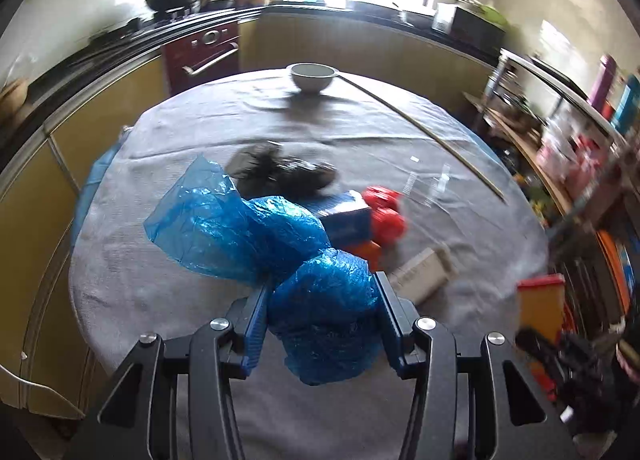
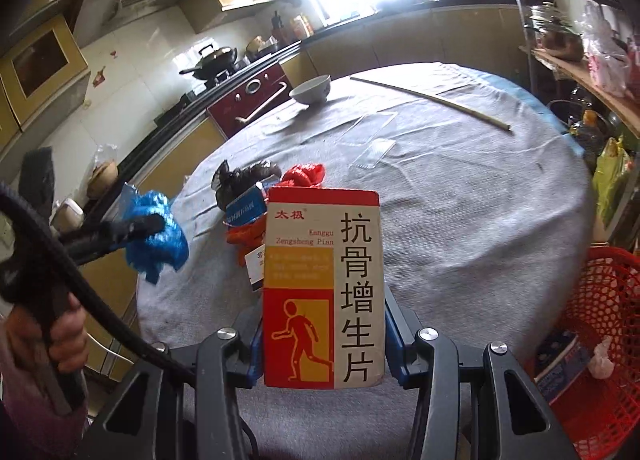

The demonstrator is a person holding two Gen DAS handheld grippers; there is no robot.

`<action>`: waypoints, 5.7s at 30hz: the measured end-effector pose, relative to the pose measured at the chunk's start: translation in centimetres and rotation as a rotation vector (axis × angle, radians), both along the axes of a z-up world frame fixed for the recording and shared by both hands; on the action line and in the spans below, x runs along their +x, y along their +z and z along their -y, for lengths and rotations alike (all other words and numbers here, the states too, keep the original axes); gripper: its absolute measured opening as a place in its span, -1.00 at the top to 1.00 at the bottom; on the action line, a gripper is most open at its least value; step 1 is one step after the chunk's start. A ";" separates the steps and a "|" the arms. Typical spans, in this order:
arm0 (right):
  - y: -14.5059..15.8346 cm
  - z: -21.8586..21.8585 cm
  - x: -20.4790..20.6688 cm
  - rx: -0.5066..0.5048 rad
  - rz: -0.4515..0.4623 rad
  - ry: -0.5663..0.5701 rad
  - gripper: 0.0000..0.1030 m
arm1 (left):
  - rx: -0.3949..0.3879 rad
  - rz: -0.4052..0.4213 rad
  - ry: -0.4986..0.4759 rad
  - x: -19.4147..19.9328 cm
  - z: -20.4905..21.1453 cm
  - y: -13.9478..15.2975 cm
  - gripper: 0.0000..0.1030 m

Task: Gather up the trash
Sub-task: 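Grasp the red-and-white medicine box with the right tool while the left tool grasps blue bags, then carry the box and blue bags to the red basket and release both, then grasp the clear plastic tray with the right tool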

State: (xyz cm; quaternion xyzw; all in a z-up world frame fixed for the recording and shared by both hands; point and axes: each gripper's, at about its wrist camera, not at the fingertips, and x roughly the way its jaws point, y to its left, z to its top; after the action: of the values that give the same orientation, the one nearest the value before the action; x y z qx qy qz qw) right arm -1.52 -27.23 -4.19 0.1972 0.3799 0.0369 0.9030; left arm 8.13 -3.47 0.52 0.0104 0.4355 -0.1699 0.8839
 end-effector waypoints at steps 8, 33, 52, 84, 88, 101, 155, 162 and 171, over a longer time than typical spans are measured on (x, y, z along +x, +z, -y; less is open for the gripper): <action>1.0 2.1 -2.8 0.013 0.032 -0.057 0.03 | 0.057 0.057 -0.104 -4.3 4.0 0.9 0.01; 3.0 3.9 -6.6 0.050 0.097 -0.104 0.03 | 0.190 0.196 -0.183 -10.1 9.0 2.5 0.01; 1.7 6.8 -9.2 0.081 0.082 -0.197 0.03 | 0.238 0.192 -0.229 -11.4 11.0 0.5 0.00; -0.5 17.8 -12.5 0.145 0.059 -0.475 0.03 | 0.355 0.261 -0.497 -12.6 23.1 -0.5 0.00; -0.9 18.6 -13.2 0.148 0.050 -0.496 0.03 | 0.368 0.262 -0.536 -13.3 24.3 -0.9 0.00; -3.7 22.0 -17.0 0.166 -0.013 -0.596 0.03 | 0.318 0.178 -0.665 -14.5 28.2 -2.7 0.00; -0.4 6.8 2.1 0.198 -0.123 -0.114 -0.06 | 0.206 0.035 -0.014 -2.4 -2.0 -5.1 -0.25; -0.1 5.4 6.4 0.189 -0.127 -0.074 -0.06 | 0.147 0.022 -0.110 -1.0 0.3 -5.3 -0.25; -2.8 8.0 6.4 0.228 -0.170 -0.147 -0.06 | 0.098 0.055 -0.375 1.5 6.2 -5.7 -0.43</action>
State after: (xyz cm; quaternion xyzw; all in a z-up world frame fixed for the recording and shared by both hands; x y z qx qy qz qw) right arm 4.92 -35.22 -6.95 0.3283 0.4326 -0.0031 0.8397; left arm 9.66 -9.68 -5.17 0.1391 0.4096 -0.3098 0.8467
